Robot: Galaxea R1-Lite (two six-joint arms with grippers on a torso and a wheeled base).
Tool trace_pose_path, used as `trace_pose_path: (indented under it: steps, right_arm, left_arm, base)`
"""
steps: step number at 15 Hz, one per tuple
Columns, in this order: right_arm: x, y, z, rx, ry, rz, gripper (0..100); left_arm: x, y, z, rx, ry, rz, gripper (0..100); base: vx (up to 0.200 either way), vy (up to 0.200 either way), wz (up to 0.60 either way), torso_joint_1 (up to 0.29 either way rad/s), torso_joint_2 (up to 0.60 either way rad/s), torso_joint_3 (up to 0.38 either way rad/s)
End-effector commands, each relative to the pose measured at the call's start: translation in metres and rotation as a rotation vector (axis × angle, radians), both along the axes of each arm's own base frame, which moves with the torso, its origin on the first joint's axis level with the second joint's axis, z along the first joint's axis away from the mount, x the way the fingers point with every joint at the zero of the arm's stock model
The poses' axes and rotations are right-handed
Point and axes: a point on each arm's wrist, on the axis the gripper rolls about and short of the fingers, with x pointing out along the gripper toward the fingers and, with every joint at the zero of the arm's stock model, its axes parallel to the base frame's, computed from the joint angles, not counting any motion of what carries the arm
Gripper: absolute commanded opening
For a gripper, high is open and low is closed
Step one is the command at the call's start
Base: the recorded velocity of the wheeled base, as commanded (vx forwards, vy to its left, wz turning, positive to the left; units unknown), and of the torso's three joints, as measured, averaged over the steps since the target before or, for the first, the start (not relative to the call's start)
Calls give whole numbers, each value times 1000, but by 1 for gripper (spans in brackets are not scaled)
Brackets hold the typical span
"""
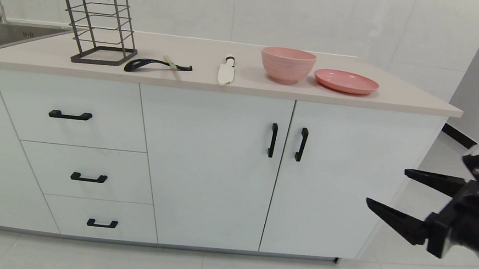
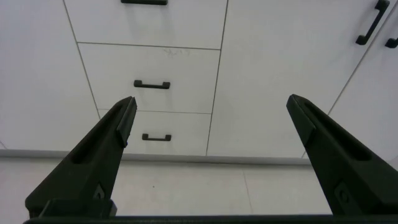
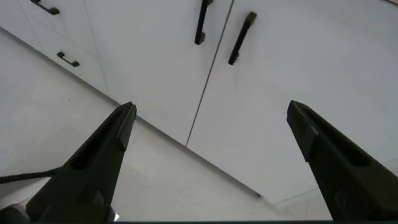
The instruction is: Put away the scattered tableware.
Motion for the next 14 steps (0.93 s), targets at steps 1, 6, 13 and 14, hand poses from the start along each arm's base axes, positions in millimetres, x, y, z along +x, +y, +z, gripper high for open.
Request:
trace_pose_path:
  steps: [1, 6, 13, 14]
  right_arm:
    - [39, 18, -41, -70, 102, 48, 100]
    - [86, 31, -64, -36, 93, 196, 100]
    - [168, 38, -101, 6, -36, 282, 100]
    - [178, 40, -102, 19, -68, 302, 100]
  left_arm:
    - [0, 0, 0, 0, 1, 1, 100]
    - [0, 0, 0, 9, 3, -2, 100]
    - [0, 0, 0, 12, 3, -1, 100]
    - [0, 0, 0, 12, 3, -2, 100]
  base:
    - [0, -200, 0, -2, -2, 2]
    - [0, -80, 0, 1, 2, 3]
    - [0, 0, 0, 0, 0, 0]
    - [0, 0, 0, 0, 0, 0]
